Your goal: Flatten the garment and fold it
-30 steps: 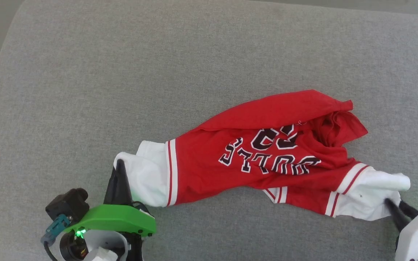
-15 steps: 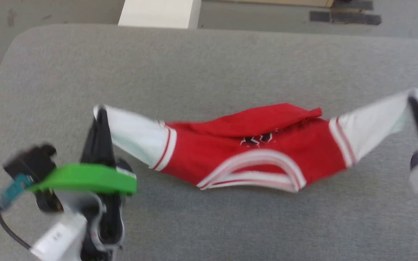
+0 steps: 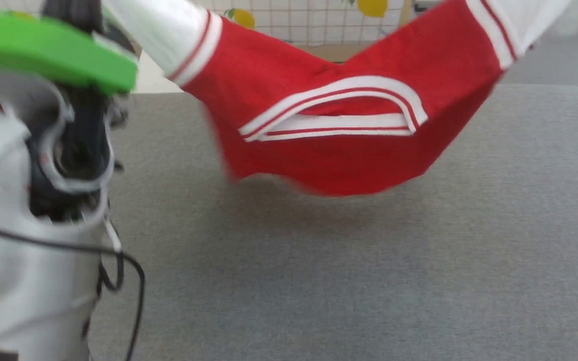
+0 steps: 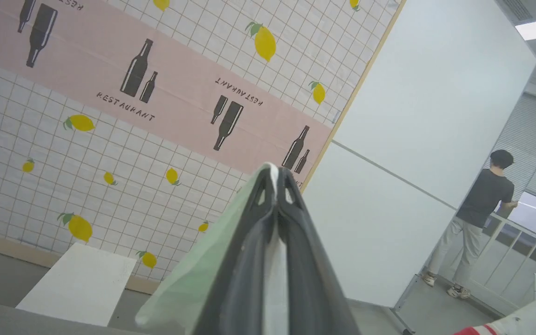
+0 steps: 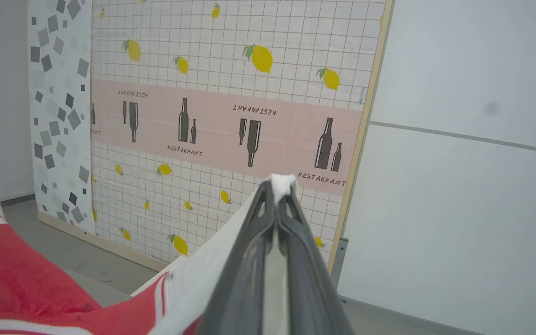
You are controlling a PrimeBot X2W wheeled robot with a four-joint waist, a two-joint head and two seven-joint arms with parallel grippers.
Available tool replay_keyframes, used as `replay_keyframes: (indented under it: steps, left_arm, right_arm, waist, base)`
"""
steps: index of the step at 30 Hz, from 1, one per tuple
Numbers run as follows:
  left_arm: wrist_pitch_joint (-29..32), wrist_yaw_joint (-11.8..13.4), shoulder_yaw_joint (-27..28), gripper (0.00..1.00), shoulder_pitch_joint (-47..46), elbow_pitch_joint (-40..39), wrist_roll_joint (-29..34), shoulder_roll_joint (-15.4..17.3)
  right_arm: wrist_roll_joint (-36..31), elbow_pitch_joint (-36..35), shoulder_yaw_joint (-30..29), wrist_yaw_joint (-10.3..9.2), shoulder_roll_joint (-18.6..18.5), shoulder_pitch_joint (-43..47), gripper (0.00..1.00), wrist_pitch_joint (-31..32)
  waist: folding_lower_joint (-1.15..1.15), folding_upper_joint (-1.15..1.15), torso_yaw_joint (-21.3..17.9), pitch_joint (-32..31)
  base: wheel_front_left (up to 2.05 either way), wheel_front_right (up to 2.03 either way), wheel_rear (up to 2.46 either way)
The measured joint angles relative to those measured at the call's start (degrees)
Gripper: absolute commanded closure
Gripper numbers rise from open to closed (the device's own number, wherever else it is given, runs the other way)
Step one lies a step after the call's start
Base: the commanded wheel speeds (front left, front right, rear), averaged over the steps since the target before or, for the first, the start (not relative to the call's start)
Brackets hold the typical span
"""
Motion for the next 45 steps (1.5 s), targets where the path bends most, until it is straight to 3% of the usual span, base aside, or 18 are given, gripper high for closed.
replay_keyframes:
  steps: [8, 14, 20, 28, 31, 37, 45]
  left_arm:
    - [6.37, 3.67, 0.68, 1.00, -14.93, 4.57, -1.42, -0.51]
    - [10.72, 6.49, -2.64, 1.00, -20.95, 11.79, -0.10, -0.67]
    - [7.72, 7.75, -5.61, 1.00, -29.36, 21.42, 5.46, -0.80]
    - [-2.01, 9.50, -5.01, 1.00, -42.85, 29.49, 10.79, -3.39]
    - [-7.93, 9.44, -2.60, 1.00, -46.92, 31.28, 10.95, -4.25]
    - [-17.16, 6.34, 0.31, 1.00, -50.36, 34.77, 10.67, -4.55]
    - [-19.05, 0.13, 2.36, 1.00, -46.13, 38.13, 6.01, -4.61]
  right_arm:
    - [1.53, 5.01, 2.25, 0.00, 0.15, -12.46, 1.00, 5.27]
    - [0.99, 12.43, 4.63, 0.00, 0.14, -17.42, 1.00, 8.42]
    - [-1.80, 22.84, 8.48, 0.00, -0.52, -26.26, 1.00, 4.00]
    - [-5.17, 34.63, 14.40, 0.00, -2.77, -40.12, 1.00, -5.47]
    - [-5.67, 38.01, 16.41, 0.00, -3.76, -44.79, 1.00, -9.23]
    - [-6.42, 44.37, 19.00, 0.00, -5.75, -50.23, 1.00, -15.60]
    - [-2.00, 48.32, 23.10, 0.00, -8.65, -48.46, 1.00, -20.31]
  waist:
    - [0.00, 0.00, -2.98, 0.05]
    - [0.00, 0.00, -3.81, 3.07]
    - [0.00, 0.00, -4.25, 7.84]
    - [0.00, 0.00, -4.68, 15.92]
    - [0.00, 0.00, -4.81, 18.99]
    - [0.01, 0.00, -4.87, 24.82]
    - [0.02, 0.00, -3.99, 29.98]
  base:
    - [0.00, 0.00, 0.00]
    - [0.00, 0.00, 0.00]
    - [0.00, 0.00, 0.00]
    - [0.00, 0.00, 0.00]
    - [0.00, 0.00, 0.00]
    - [0.00, 0.00, 0.00]
    - [0.00, 0.00, 0.00]
